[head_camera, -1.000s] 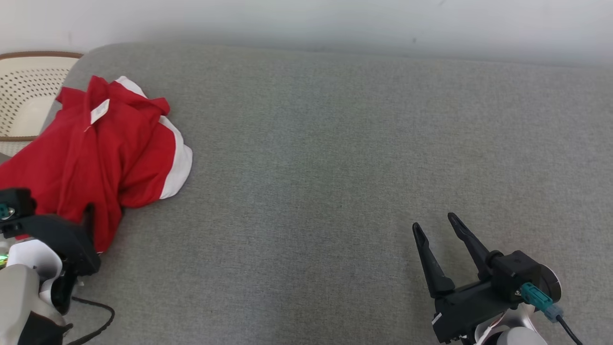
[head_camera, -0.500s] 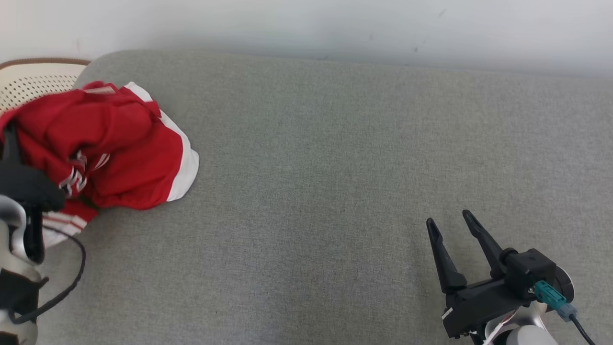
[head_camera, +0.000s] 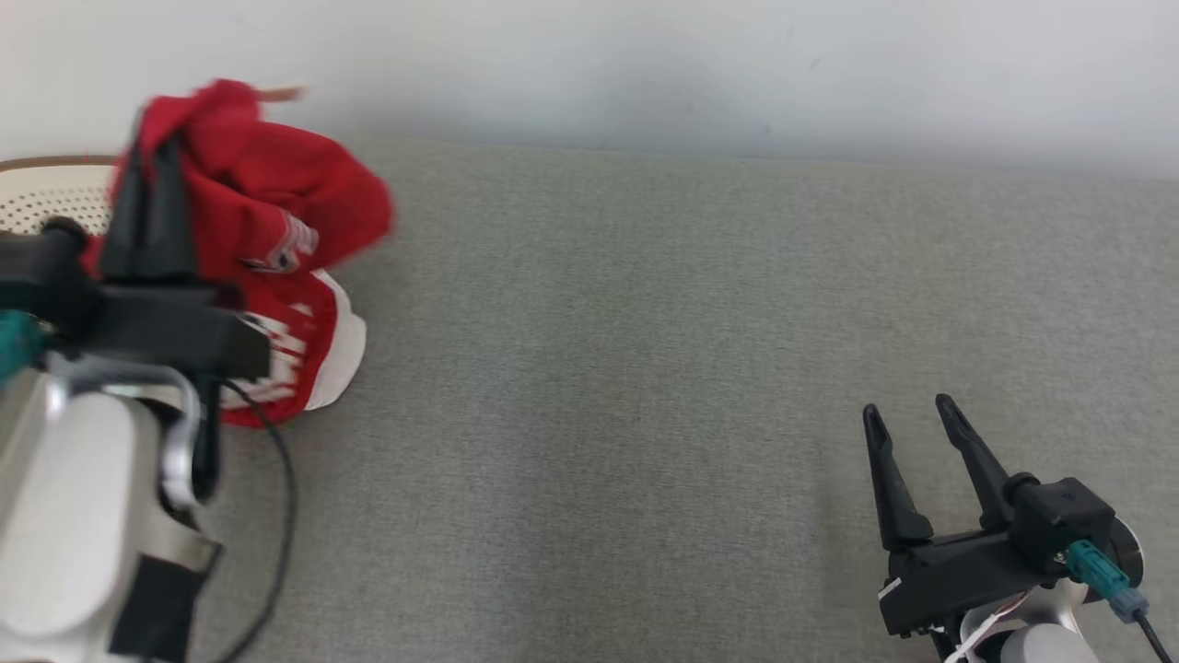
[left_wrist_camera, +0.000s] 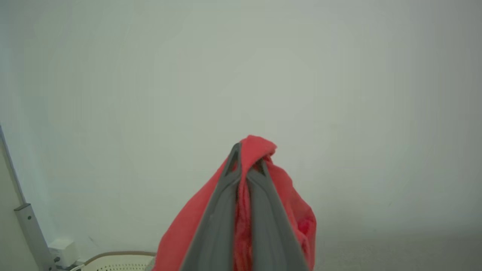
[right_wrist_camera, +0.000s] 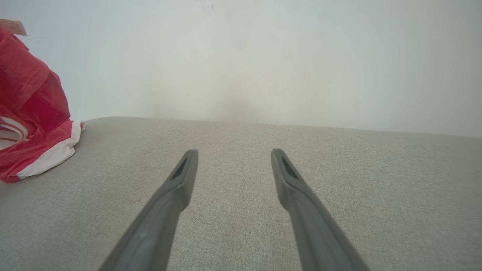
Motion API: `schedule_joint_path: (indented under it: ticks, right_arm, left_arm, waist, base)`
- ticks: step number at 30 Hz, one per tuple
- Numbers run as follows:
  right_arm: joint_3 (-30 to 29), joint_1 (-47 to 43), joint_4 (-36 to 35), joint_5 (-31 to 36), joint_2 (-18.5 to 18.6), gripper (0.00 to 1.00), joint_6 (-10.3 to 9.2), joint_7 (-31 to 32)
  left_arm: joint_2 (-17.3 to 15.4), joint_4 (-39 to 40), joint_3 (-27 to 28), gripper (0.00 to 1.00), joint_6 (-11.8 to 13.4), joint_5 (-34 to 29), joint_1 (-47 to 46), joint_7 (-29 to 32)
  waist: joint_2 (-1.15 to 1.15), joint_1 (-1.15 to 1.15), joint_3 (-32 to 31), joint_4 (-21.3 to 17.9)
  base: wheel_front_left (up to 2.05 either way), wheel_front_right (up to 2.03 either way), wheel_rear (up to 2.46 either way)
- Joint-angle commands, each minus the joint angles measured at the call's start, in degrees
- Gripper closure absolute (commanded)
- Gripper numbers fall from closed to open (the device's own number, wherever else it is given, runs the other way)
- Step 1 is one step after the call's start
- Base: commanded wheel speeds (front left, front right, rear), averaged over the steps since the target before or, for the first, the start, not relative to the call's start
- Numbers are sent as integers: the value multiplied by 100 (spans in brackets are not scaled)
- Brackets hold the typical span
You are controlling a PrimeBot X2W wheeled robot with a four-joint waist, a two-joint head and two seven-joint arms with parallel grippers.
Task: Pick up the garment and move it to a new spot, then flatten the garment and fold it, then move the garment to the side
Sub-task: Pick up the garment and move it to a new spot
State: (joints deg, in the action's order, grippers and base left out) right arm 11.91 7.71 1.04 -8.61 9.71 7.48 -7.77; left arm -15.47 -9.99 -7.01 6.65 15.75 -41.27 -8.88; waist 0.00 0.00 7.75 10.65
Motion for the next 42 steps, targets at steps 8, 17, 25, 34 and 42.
schedule_joint_path:
  ticks: [8,17,25,34,42]
  right_arm:
    - [-69,205,-67,73,-86,0,2,-63]
    - [-101,405,92,-22,-172,0,2,-238]
    - [-123,427,331,-113,-308,0,2,-400]
    - [-106,451,534,-163,-411,0,2,-522]
    - [-200,429,638,-101,-382,0,2,-564]
  left_arm:
    - [504,1109,-629,100,149,-109,592,357]
    - [1044,834,-1458,100,23,-111,290,373]
    - [1238,-135,-2351,100,-76,250,91,88]
    - [1247,-1092,-3469,100,-71,1017,-3,-112]
    - [1249,-1261,-4173,0,9,1441,-180,-265]
  waist:
    - [0,0,234,-750]
    - [0,0,660,-1876]
    - [0,0,874,-2599]
    - [0,0,900,-2740]
    - [0,0,641,-2343]
  base:
    - [0,0,0]
    - [0,0,0]
    - [0,0,0]
    - [0,0,0]
    - [0,0,0]
